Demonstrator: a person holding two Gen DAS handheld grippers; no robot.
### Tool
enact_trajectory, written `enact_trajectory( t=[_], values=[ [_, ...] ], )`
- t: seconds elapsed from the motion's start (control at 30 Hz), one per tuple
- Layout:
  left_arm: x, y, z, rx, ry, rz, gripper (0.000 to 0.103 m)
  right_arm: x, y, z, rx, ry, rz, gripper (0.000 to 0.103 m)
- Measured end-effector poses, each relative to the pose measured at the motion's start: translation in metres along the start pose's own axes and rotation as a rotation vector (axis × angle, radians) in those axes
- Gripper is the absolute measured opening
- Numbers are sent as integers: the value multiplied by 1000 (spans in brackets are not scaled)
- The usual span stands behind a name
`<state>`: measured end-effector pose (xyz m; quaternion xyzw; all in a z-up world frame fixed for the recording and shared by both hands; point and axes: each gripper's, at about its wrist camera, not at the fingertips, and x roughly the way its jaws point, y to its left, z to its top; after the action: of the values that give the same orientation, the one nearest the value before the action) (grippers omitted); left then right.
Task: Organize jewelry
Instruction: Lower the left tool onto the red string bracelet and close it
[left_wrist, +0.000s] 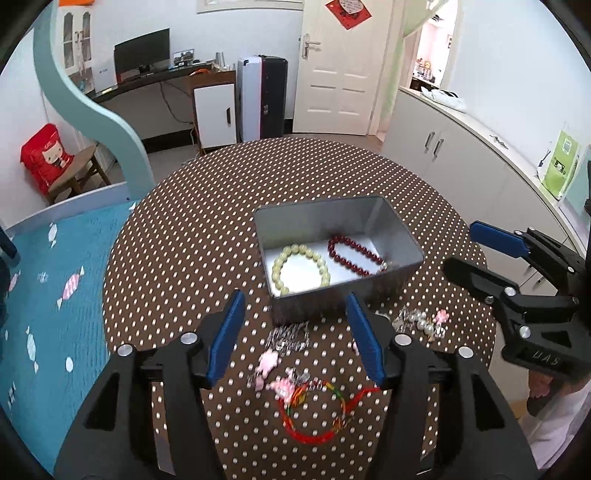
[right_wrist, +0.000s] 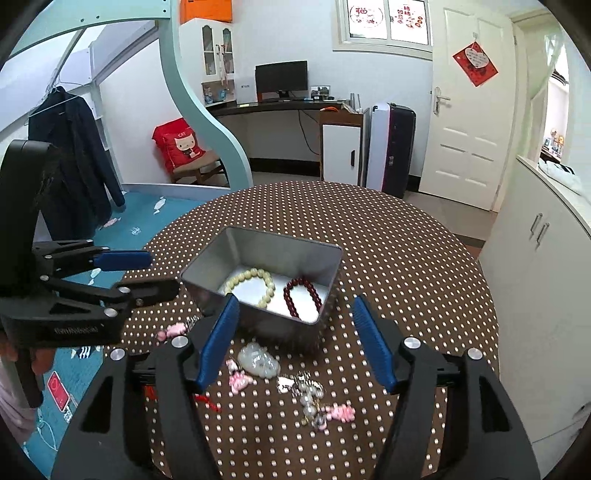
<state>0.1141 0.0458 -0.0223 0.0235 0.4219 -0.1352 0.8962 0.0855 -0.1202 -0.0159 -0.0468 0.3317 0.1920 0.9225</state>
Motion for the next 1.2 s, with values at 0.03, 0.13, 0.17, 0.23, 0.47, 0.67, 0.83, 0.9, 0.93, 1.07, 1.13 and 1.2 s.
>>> enact_trajectory(
  t=[0.03,0.13,0.17,0.23,0.47,0.67,0.83,0.9,0.93,1.07,1.13,1.2],
  values=[
    [-1,1,-4,-1,5,3,62,-2,-1,-3,3,-4,-1,64],
    [-3,6,-12,-4,11,18,70,-5,-4,-10,16,-11,3,73],
    [-2,7,-14,-9,14,25,70,-6,-5,-12,19,-11,2,75],
    [-1,11,-20,-16,26,30,71,-5,-5,-17,24,-3,-6,76],
    [8,9,-50,14,95,-6,72,-3,-4,-37,46,32,0,83],
    [23,7,-71,34,148,-25,63,3,3,-54,52,74,24,83],
    [35,5,-83,37,188,-39,47,5,12,-61,55,92,48,83],
    [37,5,-84,35,180,-35,47,6,15,-63,50,98,55,83],
    [37,6,-83,34,167,-27,47,7,15,-64,52,102,56,83],
    [38,4,-78,37,157,-50,36,11,16,-66,59,117,62,83],
    [39,4,-75,45,155,-57,25,12,16,-67,58,122,64,83],
    [42,3,-72,57,157,-50,17,12,15,-68,62,126,68,83]
  ],
)
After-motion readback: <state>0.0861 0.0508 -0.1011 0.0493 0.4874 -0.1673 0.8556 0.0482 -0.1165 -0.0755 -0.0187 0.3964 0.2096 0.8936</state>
